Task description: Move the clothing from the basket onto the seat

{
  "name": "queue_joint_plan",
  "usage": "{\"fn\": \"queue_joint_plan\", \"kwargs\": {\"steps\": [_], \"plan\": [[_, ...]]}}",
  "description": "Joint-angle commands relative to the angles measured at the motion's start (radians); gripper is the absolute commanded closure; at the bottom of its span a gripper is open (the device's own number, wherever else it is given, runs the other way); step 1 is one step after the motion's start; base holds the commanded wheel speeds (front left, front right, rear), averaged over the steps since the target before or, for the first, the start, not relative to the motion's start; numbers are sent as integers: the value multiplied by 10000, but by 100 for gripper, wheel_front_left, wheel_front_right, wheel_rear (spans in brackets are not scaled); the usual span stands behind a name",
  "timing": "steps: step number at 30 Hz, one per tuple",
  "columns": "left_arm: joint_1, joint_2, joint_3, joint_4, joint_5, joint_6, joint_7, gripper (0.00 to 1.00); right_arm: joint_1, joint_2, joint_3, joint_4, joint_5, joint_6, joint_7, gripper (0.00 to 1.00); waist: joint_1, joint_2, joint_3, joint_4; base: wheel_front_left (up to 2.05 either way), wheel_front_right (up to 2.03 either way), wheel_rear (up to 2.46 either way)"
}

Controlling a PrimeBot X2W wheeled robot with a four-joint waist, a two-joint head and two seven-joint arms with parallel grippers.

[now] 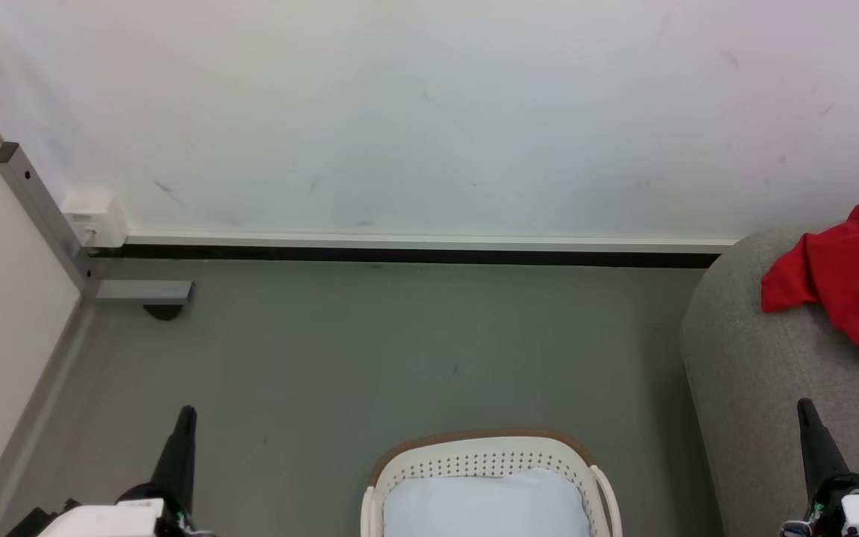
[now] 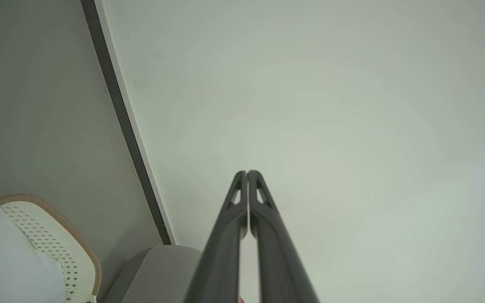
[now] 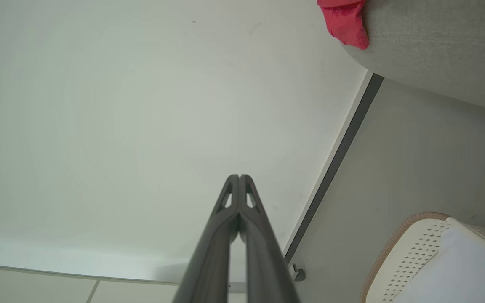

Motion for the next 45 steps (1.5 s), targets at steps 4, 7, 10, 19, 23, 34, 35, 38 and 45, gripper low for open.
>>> {"fn": "queue_joint_plan", "kwargs": {"steps": [4,7,10,19,23,34,35,38,45], "plan": [[-142,85,31,-42,-444,-73,124,100,-111,24,-96,-59,392,-19,133,100,-1,0,28,23,0,0,0],[-170,87,35,-42,-599,-80,170,100,-133,34,-131,-57,603,-20,171,100,-1,0,46,38,0,0,0],[-183,87,39,-39,-804,-87,224,100,-153,41,-172,-53,784,-20,247,100,-1,0,65,53,0,0,0],[-194,86,38,-38,-950,-84,261,100,-165,46,-194,-51,851,-21,268,100,-1,0,80,65,0,0,0],[-193,86,38,-39,-951,-84,261,100,-165,47,-195,-51,849,-21,270,100,-1,0,80,65,0,0,0],[-192,86,37,-38,-950,-84,260,100,-165,46,-199,-51,844,-21,275,100,-1,0,80,65,0,0,0],[-192,86,37,-38,-950,-84,260,100,-166,47,-198,-51,843,-21,275,100,-1,0,80,65,0,0,0],[-192,86,36,-39,-950,-84,259,100,-166,46,-200,-51,842,-21,277,100,-1,0,80,65,0,0,0],[-192,86,36,-39,-951,-84,259,100,-166,48,-201,-51,839,-21,277,100,-1,0,80,65,0,0,0]]}}
